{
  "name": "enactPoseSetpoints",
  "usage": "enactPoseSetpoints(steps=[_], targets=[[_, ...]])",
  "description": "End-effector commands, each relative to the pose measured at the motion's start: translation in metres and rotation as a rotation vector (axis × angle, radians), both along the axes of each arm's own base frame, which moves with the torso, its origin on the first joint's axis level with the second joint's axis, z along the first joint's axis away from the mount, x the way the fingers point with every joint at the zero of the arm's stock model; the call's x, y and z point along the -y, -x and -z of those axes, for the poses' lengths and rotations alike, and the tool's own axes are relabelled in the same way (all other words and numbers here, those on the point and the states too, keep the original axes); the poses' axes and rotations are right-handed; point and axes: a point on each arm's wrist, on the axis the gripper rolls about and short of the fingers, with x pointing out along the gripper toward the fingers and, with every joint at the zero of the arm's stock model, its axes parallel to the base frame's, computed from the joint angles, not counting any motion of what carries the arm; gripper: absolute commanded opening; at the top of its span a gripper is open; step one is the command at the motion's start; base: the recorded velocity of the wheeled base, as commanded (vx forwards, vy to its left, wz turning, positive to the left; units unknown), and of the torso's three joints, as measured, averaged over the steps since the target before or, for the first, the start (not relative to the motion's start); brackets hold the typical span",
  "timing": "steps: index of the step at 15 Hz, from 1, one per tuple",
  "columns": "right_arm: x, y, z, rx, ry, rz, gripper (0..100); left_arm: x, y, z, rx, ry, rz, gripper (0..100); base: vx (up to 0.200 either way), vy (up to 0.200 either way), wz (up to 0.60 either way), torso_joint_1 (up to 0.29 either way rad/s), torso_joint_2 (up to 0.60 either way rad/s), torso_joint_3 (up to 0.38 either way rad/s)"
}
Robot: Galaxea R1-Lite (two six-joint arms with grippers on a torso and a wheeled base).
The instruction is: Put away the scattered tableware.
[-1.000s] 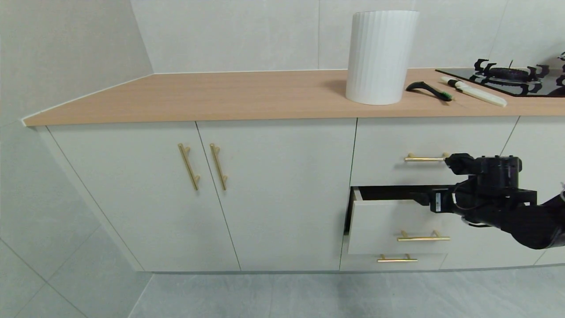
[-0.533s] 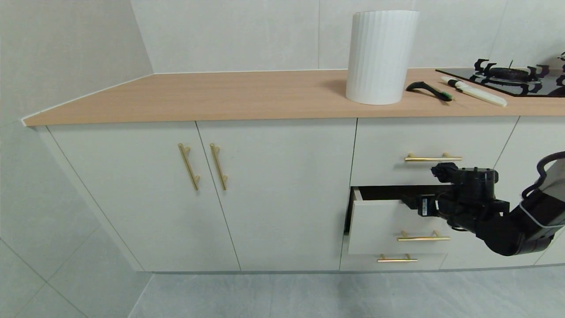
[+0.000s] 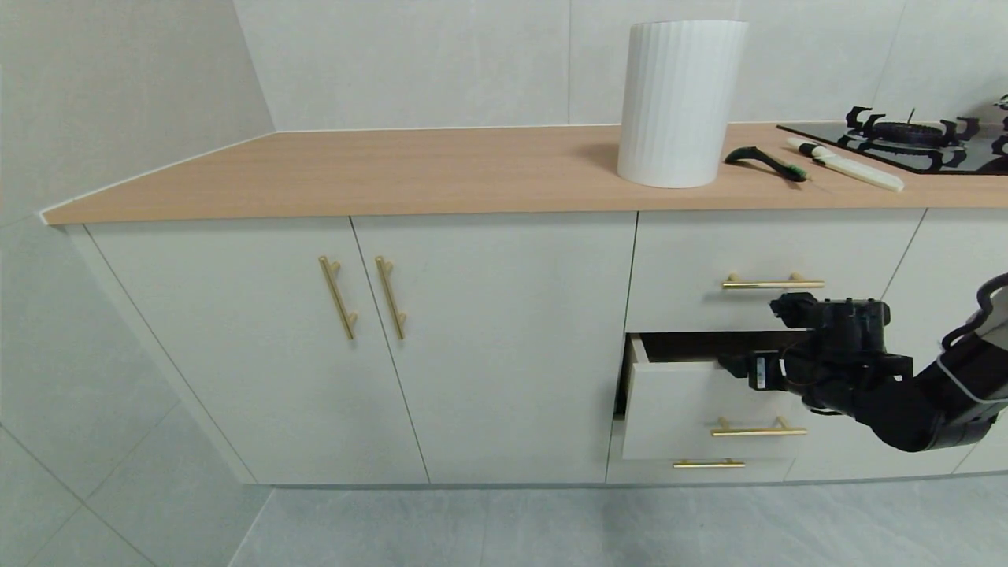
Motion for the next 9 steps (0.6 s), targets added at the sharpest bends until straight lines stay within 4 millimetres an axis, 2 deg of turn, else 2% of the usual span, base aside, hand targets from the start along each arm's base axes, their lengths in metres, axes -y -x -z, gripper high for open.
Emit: enactPoseSetpoints(steps=[1, 6, 9], targets=[[0.005, 0.007, -0.018, 0.002, 0.0, 0.011, 100, 0.0, 0.0, 0.0, 0.0, 0.0, 0.0, 100, 0.0, 0.0, 0.0, 0.0, 0.0, 0.0], [0.008, 0.03, -0.057, -0.036, -0.006, 0.009, 100, 0.0, 0.0, 0.0, 0.001, 0.0, 0.0, 100, 0.0, 0.0, 0.0, 0.0, 0.0, 0.0], [0.008, 0.028, -0.055, -0.035, -0.007, 0.012, 100, 0.0, 0.0, 0.0, -0.002, 0.0, 0.0, 100, 0.0, 0.0, 0.0, 0.0, 0.0, 0.0]])
